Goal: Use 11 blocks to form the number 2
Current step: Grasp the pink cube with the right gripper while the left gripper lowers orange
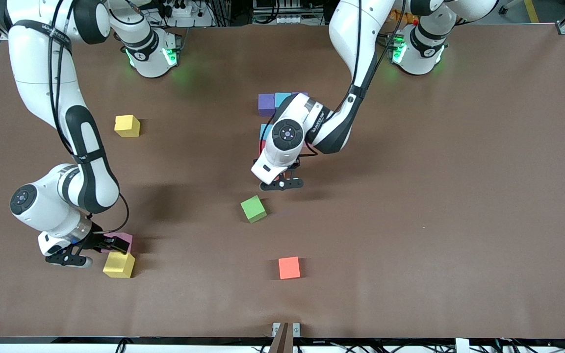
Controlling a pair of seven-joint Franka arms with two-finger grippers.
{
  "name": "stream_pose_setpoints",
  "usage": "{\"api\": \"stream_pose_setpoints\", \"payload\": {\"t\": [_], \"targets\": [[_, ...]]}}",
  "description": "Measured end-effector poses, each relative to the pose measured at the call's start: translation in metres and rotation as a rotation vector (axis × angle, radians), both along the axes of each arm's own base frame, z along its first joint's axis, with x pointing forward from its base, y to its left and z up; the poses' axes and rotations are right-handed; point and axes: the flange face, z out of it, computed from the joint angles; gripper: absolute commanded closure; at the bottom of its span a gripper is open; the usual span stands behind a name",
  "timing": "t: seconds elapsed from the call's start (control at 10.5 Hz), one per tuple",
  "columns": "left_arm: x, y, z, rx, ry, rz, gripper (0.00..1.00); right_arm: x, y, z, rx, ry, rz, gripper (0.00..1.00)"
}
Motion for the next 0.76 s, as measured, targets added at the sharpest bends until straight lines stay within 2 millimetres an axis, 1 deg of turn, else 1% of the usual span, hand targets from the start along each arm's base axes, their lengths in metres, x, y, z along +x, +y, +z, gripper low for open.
{"api": "stream_pose_setpoints", "payload": {"t": [0.38,0.47,0.76], "targets": [[-0.007,-0.006,-0.004,0.002,-0.001,-0.017,0.51,-0.003,-0.002,-0.002,0.020,0.056,0.009,0.00],[-0.007,-0.007,-0.004,0.001,-0.002,-0.026,0.51,-0.003,-0.006,-0.001,0.023,0.067,0.017,0.00],[-0.013,-0.011,-0.007,-0.003,0.000,-0.059,0.51,-0.003,-0.028,0.004,0.040,0.101,0.037,0.00]]}}
